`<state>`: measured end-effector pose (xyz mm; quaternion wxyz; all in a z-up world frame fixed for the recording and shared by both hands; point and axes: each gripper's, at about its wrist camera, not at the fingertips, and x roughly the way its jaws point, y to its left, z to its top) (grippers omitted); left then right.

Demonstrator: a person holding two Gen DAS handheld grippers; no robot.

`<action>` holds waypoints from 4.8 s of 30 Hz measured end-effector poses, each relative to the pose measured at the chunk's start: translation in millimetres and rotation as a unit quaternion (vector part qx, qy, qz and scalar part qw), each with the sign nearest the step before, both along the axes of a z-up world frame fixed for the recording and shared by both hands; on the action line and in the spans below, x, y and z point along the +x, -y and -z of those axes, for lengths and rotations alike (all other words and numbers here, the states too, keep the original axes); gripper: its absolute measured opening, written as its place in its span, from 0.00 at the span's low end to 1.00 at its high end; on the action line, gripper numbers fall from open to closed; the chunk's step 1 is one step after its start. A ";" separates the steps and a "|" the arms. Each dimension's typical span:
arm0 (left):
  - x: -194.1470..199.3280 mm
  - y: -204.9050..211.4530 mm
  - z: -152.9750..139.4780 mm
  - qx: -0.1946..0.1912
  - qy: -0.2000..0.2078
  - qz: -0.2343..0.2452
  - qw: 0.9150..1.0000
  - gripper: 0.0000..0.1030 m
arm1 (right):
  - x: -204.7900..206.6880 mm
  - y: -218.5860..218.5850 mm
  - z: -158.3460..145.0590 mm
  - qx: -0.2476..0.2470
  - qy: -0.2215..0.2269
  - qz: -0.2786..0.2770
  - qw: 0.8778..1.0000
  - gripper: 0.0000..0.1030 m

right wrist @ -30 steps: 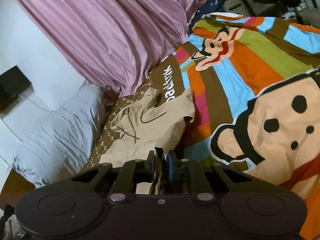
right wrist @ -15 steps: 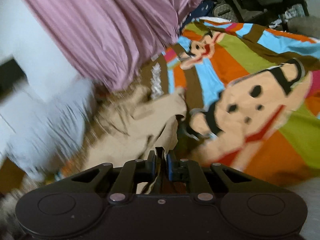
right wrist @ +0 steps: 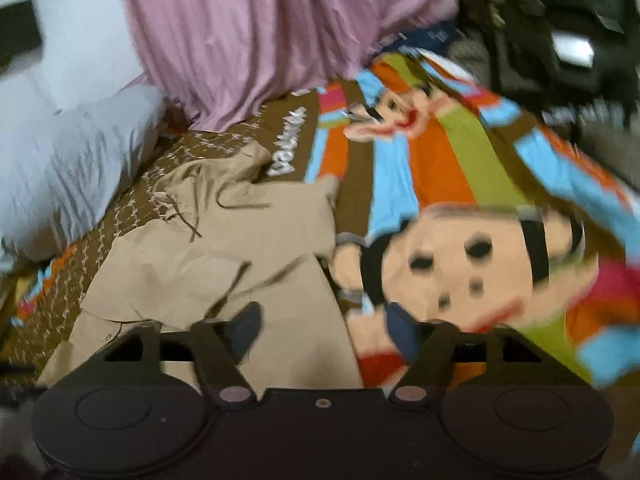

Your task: Fold large clothes

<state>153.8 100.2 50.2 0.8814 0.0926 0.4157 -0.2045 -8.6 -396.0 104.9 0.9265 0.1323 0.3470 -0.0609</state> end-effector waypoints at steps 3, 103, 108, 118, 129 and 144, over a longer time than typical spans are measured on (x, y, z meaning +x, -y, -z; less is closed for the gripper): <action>55.0 4.5 -18.0 -0.007 0.036 -0.027 0.999 0.98 | 41.5 -10.5 -23.8 -0.037 0.012 -0.055 0.998 0.99; 140.3 4.1 64.8 -0.100 -0.008 -0.021 0.995 0.78 | 177.9 -10.5 100.9 0.091 -0.001 -0.094 0.991 0.61; 179.7 2.9 74.8 -0.208 -0.094 -0.080 0.970 0.76 | 206.9 3.1 131.0 0.285 -0.041 -0.009 0.958 0.61; 210.7 57.7 100.2 -0.124 -0.056 -0.086 0.987 0.06 | 264.8 -28.1 132.8 0.185 -0.045 -0.049 0.980 0.08; 216.6 61.1 92.0 -0.090 0.010 -0.104 0.990 0.32 | 310.6 -54.4 137.9 0.002 0.013 -0.089 0.996 0.19; 194.9 120.8 111.5 0.003 -0.008 -0.052 0.999 0.32 | 303.3 -117.8 144.8 -0.093 0.018 -0.173 0.980 0.40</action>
